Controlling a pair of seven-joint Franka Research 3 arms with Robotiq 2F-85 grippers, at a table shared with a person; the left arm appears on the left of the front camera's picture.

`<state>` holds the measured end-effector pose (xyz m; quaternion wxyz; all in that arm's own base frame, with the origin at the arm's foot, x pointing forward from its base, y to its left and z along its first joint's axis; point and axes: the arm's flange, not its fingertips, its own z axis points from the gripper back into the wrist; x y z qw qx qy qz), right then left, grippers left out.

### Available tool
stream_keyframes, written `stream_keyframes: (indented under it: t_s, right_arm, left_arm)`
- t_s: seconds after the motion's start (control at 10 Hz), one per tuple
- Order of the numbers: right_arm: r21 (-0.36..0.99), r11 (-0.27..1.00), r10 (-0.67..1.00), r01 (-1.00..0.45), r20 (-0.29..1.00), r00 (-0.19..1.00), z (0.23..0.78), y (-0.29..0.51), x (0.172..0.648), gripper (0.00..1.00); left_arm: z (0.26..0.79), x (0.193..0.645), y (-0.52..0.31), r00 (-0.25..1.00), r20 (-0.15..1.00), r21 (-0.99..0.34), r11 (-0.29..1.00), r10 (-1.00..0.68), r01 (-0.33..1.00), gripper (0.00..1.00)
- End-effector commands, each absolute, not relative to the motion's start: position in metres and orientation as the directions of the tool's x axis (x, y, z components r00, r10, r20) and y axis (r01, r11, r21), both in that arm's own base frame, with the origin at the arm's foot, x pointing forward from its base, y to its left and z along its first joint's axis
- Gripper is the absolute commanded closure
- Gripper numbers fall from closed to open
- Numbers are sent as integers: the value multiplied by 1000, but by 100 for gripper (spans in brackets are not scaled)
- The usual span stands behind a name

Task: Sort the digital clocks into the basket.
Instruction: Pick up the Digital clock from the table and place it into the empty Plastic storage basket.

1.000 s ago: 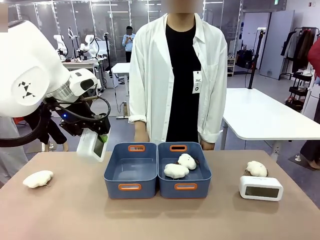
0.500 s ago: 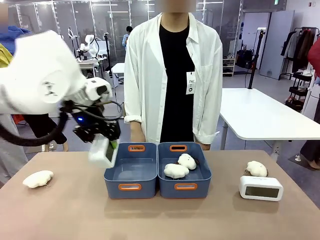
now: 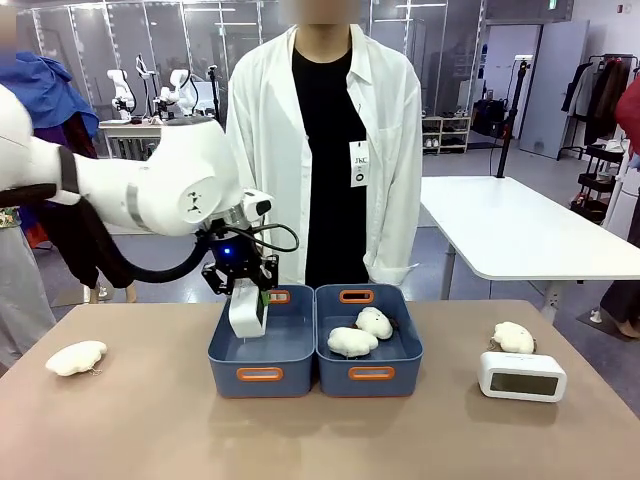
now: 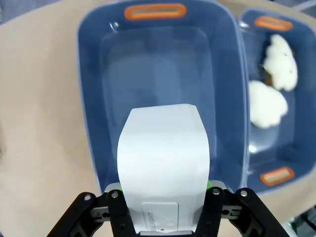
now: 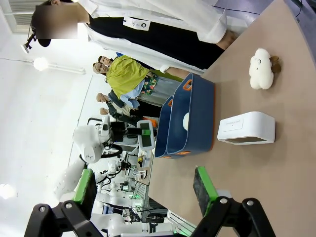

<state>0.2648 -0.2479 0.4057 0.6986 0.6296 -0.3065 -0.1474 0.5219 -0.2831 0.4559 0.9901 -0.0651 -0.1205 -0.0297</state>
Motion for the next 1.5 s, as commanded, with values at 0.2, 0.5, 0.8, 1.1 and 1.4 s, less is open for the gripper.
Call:
stream_keyframes:
  t_s: [0.2,0.5,0.8,1.1,1.4]
  right_arm:
    - [967,173,-583,-188,254,772,408,-248,261,0]
    - [967,173,-583,-188,254,772,408,-248,261,0]
    - [967,173,-583,-188,254,772,408,-248,261,0]
    - [967,173,-583,-188,254,772,408,-248,261,0]
    - [967,173,-583,-188,254,772,408,-248,261,0]
  left_arm:
    - [421,578,-316,965,261,-43,998,-24,37,49]
    - [379,611,-311,985,166,28,998,46,-52,49]
    - [365,616,-305,989,142,40,998,43,-49,16]
    - [383,611,-299,988,148,28,999,42,-47,0]
    - [404,591,-284,990,140,-39,999,24,-19,0]
